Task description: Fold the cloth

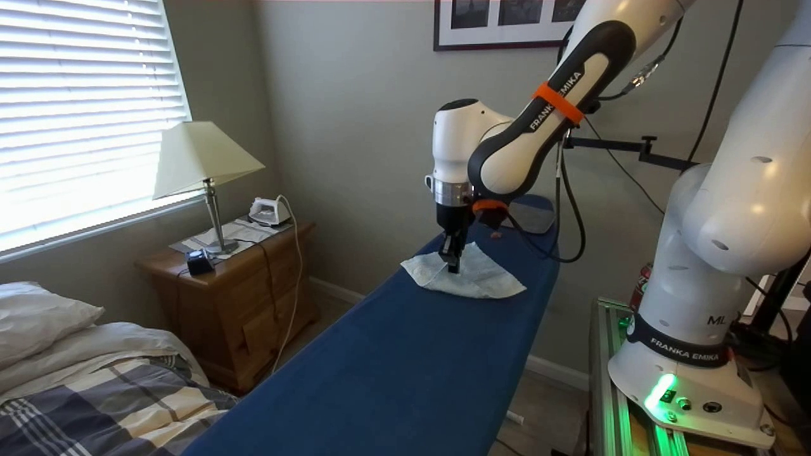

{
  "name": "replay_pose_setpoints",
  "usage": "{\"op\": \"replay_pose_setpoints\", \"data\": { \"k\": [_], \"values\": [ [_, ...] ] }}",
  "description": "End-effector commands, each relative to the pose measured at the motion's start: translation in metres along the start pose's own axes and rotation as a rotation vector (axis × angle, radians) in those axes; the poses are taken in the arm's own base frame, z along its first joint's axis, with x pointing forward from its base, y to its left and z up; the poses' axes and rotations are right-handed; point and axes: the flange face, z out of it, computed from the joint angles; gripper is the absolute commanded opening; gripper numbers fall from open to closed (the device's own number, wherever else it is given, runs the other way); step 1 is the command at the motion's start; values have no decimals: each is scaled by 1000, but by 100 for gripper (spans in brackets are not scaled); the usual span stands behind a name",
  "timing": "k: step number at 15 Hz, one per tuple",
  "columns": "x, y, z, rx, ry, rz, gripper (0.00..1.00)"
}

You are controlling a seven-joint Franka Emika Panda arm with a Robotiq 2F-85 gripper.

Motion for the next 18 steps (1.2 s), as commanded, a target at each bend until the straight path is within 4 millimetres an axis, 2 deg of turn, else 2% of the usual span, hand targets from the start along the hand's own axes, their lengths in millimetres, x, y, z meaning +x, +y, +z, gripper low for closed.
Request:
{"op": "replay_pose_setpoints", "data": {
  "k": [1, 6, 14, 18],
  "values": [
    [-11, 30, -9, -6, 1, 42, 3],
    [-12, 69, -3, 13, 1, 61, 3],
    [-21, 112, 3, 18, -13, 74, 2],
    [-22, 129, 8, 16, -5, 24, 2]
  ]
}}
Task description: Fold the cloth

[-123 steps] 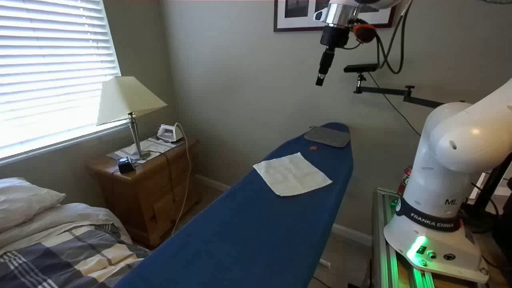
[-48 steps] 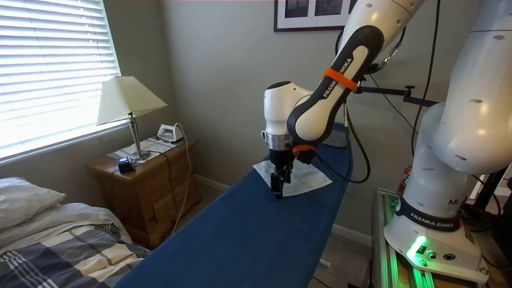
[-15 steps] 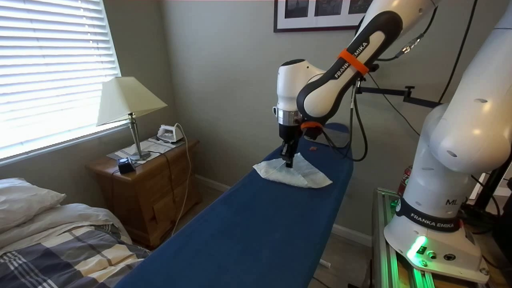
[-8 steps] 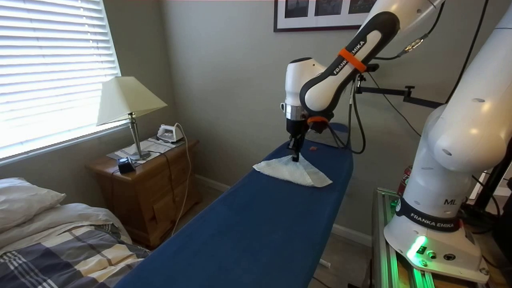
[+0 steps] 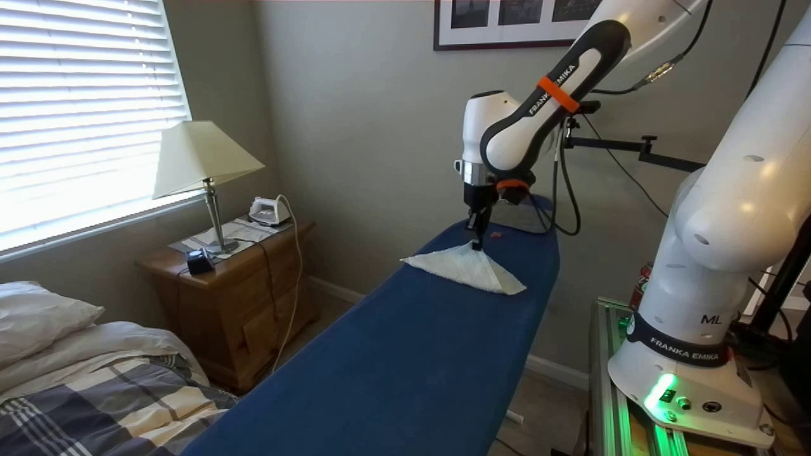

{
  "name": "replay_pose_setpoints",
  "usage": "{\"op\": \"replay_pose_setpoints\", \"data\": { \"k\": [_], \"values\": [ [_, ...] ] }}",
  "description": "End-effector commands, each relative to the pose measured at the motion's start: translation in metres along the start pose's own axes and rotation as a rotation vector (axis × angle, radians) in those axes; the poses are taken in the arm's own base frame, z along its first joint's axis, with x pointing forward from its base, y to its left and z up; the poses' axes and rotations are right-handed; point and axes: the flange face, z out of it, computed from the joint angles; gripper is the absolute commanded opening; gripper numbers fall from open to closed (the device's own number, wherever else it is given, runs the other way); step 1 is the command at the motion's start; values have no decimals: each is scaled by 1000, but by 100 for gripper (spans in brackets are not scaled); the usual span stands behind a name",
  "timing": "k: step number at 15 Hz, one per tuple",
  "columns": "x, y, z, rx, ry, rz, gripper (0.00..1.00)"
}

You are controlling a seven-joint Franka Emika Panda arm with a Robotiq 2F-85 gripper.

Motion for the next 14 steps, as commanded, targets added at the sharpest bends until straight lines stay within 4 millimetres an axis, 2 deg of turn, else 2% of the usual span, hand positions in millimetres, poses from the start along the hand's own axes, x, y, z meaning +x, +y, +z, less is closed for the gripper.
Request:
{"op": "replay_pose_setpoints", "data": {
  "k": [1, 7, 14],
  "values": [
    [1, 17, 3, -13, 13, -58, 2],
    [12, 37, 8, -38, 38, -83, 2],
    [29, 49, 19, -52, 40, -62, 2]
  ]
}}
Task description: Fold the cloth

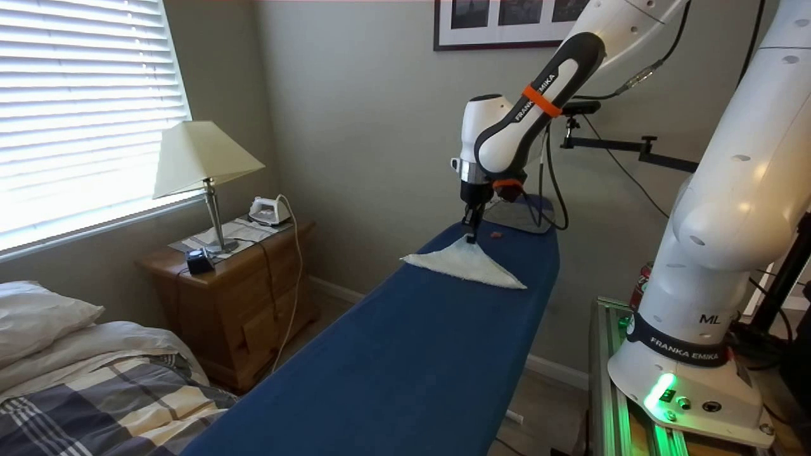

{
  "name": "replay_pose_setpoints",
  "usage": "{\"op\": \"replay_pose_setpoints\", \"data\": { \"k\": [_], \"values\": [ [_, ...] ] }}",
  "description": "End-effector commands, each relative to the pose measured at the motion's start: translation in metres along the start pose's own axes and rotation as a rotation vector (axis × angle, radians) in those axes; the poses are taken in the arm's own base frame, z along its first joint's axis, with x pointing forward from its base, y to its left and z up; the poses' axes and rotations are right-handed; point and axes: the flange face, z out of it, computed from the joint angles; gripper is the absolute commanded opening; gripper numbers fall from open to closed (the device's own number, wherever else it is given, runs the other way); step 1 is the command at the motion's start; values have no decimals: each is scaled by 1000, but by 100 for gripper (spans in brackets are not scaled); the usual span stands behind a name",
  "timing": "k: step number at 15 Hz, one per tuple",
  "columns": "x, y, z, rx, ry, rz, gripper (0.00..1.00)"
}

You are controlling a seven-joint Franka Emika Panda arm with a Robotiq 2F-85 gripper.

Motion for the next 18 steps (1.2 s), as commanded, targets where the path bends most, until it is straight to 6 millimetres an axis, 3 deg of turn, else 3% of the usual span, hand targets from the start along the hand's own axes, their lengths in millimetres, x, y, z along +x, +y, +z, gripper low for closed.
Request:
{"op": "replay_pose_setpoints", "data": {
  "k": [1, 7, 18],
  "values": [
    [7, 16, 11, -26, -8, 2, 2],
    [10, 33, 22, -40, -16, 15, 2],
    [20, 43, 37, -55, -17, 17, 2]
  ]
}}
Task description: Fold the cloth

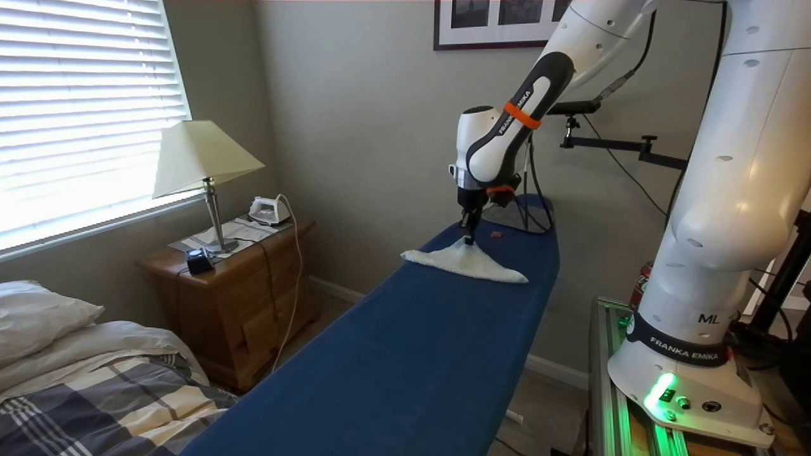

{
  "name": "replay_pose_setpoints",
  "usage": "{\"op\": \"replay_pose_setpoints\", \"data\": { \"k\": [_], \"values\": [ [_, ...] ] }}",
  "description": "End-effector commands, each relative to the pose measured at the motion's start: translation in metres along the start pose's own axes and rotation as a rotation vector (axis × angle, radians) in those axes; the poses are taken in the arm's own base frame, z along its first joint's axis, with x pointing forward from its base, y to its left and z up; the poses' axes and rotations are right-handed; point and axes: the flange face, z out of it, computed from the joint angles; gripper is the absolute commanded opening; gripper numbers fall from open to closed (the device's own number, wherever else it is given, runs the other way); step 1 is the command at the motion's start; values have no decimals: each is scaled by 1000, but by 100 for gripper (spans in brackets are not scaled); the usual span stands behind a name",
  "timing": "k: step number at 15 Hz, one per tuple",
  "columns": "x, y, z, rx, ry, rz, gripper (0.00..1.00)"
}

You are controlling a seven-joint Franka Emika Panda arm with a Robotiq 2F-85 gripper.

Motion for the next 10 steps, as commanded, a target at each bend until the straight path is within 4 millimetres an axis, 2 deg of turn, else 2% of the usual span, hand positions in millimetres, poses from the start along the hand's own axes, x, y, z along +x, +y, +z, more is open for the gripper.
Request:
{"op": "replay_pose_setpoints", "data": {
  "k": [1, 5, 6, 10],
  "values": [
    [4, 11, 7, -28, 2, -11, 2],
    [5, 13, 8, -33, 0, -13, 4],
    [6, 14, 7, -36, -1, -13, 23],
    [6, 12, 4, -37, 2, -16, 47]
  ]
}}
